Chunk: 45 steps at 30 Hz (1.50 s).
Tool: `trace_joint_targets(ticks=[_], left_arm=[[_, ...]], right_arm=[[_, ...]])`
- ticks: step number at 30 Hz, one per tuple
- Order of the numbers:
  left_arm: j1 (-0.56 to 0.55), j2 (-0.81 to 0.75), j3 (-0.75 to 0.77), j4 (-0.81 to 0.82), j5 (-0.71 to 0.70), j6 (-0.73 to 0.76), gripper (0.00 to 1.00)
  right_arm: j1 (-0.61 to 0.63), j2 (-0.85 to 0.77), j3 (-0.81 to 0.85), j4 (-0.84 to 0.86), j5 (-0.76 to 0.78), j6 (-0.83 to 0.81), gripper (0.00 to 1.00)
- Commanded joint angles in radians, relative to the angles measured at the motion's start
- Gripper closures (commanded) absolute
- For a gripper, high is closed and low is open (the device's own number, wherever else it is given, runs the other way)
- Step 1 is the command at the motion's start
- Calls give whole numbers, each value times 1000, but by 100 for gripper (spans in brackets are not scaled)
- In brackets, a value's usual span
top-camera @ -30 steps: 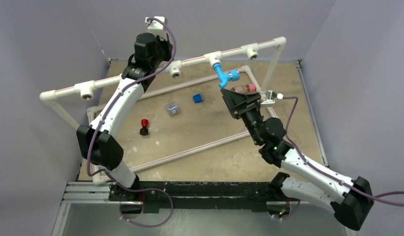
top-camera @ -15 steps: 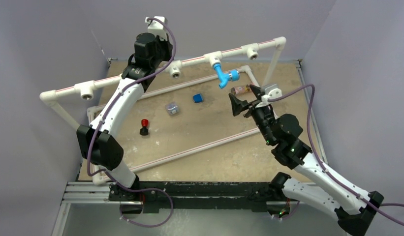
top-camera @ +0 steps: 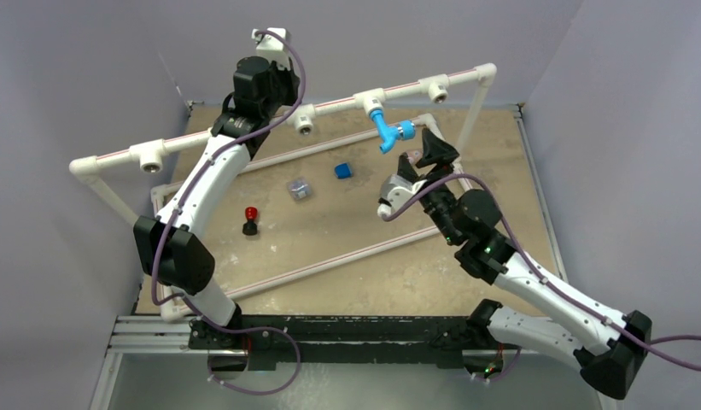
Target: Install the water faucets
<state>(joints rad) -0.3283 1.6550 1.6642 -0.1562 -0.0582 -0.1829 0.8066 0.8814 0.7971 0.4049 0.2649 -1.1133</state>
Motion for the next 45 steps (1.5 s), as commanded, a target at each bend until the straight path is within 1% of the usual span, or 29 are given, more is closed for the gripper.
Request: trace_joint_targets(ticks=[1, 6, 9, 12, 14, 18, 20, 22, 24, 28, 29, 30, 32, 35, 41, 45], left_arm=[[2, 65, -33, -90, 27, -1, 100], [2, 65, -34, -90, 24, 3, 100], [2, 63, -35, -91, 24, 5, 100], [2, 59, -40, -88, 22, 6, 100], [2, 58, -44, -85, 21, 8, 100], [2, 56, -46, -85, 22, 8, 100], [2, 54, -45, -85, 22, 8, 100], [2, 52, -46, -83, 22, 8, 100], [2, 55, -47, -83, 24, 7, 100], [2, 55, -46, -83, 26, 7, 100], [2, 53, -47, -83, 26, 7, 100], [2, 54, -46, -83, 26, 7, 100], [2, 53, -46, -83, 26, 6, 100], [2, 58, -46, -82, 29, 5, 100], [2, 60, -41, -86, 31, 4, 100], [2, 59, -41, -85, 32, 3, 100]], right_arm=[[27, 59, 46, 143, -39, -292, 16], [52, 146, 58, 253, -39, -416, 16], [58, 192, 77, 280, -43, -450, 16], [58, 227, 90, 310, -38, -469, 18], [58, 249, 102, 313, -30, -468, 22], [58, 290, 119, 322, 13, -449, 36], [58, 305, 123, 326, 43, -435, 45], [58, 308, 123, 326, 51, -409, 58], [57, 310, 118, 322, 55, -378, 68], [58, 311, 107, 314, 95, -304, 98], [58, 310, 103, 320, 105, -274, 100], [58, 309, 98, 328, 113, -243, 100], [59, 305, 88, 340, 121, -165, 100], [61, 295, 79, 376, 123, 86, 100], [61, 302, 101, 383, 137, 694, 100], [61, 302, 123, 373, 120, 1151, 100]])
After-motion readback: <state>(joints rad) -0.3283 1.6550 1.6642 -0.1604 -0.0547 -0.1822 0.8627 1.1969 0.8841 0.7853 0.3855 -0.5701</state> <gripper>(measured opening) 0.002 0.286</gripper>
